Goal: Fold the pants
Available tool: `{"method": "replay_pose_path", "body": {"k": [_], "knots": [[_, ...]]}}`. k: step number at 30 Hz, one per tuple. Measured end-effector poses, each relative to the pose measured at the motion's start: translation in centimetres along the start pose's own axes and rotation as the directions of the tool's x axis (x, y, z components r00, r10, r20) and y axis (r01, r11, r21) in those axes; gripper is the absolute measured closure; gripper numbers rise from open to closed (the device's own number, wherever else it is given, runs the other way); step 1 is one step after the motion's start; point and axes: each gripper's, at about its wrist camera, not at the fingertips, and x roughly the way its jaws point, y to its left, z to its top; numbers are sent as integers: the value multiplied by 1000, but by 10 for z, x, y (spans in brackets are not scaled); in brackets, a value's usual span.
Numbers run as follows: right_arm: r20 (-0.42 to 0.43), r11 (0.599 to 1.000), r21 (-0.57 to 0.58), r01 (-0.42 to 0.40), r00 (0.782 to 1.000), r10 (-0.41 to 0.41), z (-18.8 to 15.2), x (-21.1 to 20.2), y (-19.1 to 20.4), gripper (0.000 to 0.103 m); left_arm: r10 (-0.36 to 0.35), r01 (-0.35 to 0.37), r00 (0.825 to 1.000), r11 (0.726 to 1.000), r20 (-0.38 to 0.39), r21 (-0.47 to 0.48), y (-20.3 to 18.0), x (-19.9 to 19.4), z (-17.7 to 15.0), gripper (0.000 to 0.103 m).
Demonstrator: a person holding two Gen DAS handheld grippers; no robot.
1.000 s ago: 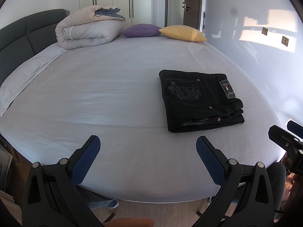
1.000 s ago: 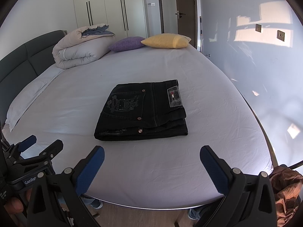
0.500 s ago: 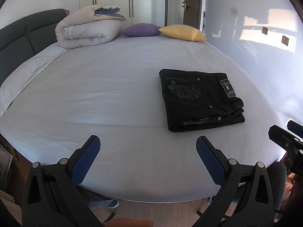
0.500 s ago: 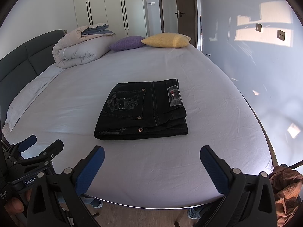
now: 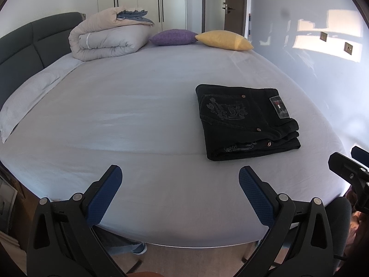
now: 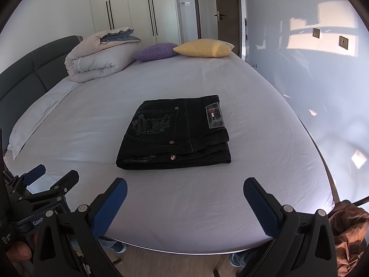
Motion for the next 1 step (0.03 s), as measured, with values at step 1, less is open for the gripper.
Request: {"method": "replay_pose_path", "body": {"k": [1], "knots": [[0, 1000, 0, 0, 1000, 0, -1, 0, 0, 0, -3, 3, 1000, 1000, 3, 3, -1, 0, 0, 0]]}}
